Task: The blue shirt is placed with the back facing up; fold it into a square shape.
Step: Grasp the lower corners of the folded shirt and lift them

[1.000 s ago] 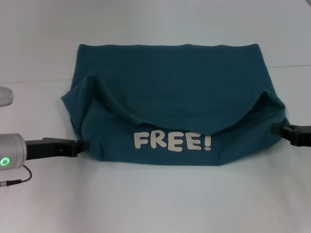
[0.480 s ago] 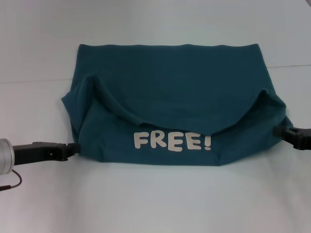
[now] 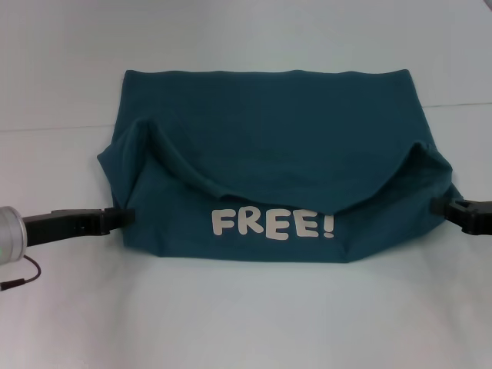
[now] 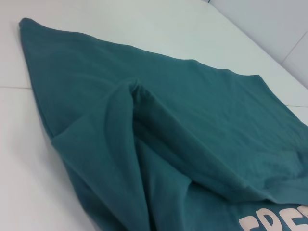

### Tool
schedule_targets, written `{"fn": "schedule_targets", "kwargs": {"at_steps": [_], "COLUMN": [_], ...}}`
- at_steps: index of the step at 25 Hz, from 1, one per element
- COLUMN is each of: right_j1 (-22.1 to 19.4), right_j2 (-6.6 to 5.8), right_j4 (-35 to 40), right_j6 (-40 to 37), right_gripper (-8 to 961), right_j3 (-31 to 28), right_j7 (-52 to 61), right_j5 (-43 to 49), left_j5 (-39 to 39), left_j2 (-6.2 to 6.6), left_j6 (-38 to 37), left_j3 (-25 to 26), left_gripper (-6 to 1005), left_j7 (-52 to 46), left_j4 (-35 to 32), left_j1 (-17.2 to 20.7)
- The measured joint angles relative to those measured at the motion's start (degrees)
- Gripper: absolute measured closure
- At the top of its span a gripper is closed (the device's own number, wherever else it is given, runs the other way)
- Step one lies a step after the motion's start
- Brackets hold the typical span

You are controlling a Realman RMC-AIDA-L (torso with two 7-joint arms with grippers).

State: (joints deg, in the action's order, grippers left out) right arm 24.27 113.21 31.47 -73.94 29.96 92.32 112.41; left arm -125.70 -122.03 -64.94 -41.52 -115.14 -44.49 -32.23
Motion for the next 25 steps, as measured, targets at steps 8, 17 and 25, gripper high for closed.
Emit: {"fn": "schedule_targets", "kwargs": {"at_steps": [8, 17, 25], "right_j1": [0.0, 0.0, 0.1], "right_j2": [-0.02, -0.02, 0.06], "right_j4": [-0.1, 0.0, 0.0], "right_j6": [0.0, 0.0, 0.0], "right_gripper": [928, 928, 928], "right_j3": [0.1, 0.1, 0.1], "right_j7": [0.2, 0.1, 0.2], "right_j5": [0.0, 0.0, 0.0], "left_j5": [0.0, 0.0, 0.1], "left_j2": [-0.54, -0.51, -0.68], "left_j6": [1.3, 0.8, 0.5], "left_j3": [-0.5, -0.5, -0.5], "left_gripper": [495, 322, 301], "left_j7": [0.4, 1.4, 1.4], "left_j4": [0.7, 2.2, 2.4], "left_j1": [0.0, 0.2, 0.3]}}
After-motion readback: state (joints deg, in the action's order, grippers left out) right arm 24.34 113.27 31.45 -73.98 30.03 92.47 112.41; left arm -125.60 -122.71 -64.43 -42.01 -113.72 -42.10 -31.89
